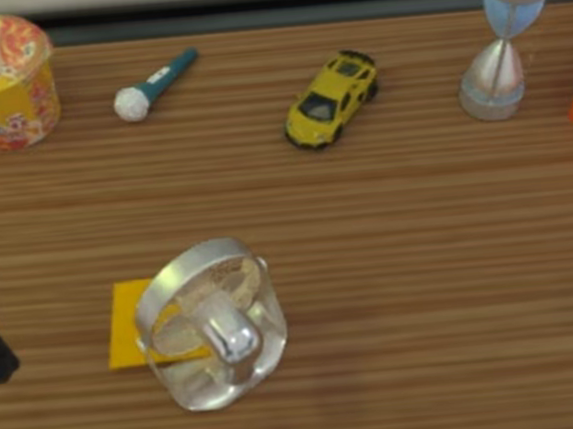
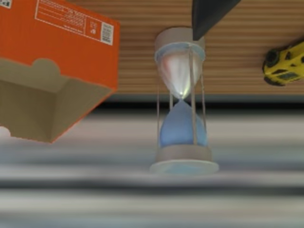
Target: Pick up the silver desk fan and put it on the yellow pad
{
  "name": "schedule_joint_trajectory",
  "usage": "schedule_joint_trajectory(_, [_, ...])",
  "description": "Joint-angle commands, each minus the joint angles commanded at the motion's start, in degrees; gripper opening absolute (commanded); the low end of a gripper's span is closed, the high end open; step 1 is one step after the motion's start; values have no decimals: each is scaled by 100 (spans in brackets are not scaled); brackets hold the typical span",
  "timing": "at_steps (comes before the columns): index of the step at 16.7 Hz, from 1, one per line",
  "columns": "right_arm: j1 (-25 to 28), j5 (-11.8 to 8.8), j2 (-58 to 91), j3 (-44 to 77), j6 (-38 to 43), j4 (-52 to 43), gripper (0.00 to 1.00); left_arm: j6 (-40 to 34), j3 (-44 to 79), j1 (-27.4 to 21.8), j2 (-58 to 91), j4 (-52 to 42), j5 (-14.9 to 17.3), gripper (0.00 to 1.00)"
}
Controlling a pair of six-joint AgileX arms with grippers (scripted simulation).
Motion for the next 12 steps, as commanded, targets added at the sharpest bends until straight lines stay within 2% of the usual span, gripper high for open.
schedule_joint_trajectory(5, [0,0,0,0,0,0,100,132,344,-167,362,-352,12,100])
schedule_joint_trajectory(8, [0,0,0,0,0,0,100,398,1182,-511,1269,-1179,14,100])
schedule_joint_trajectory(12, [0,0,0,0,0,0,100,842,2890,-1130,3244,-2645,9,100])
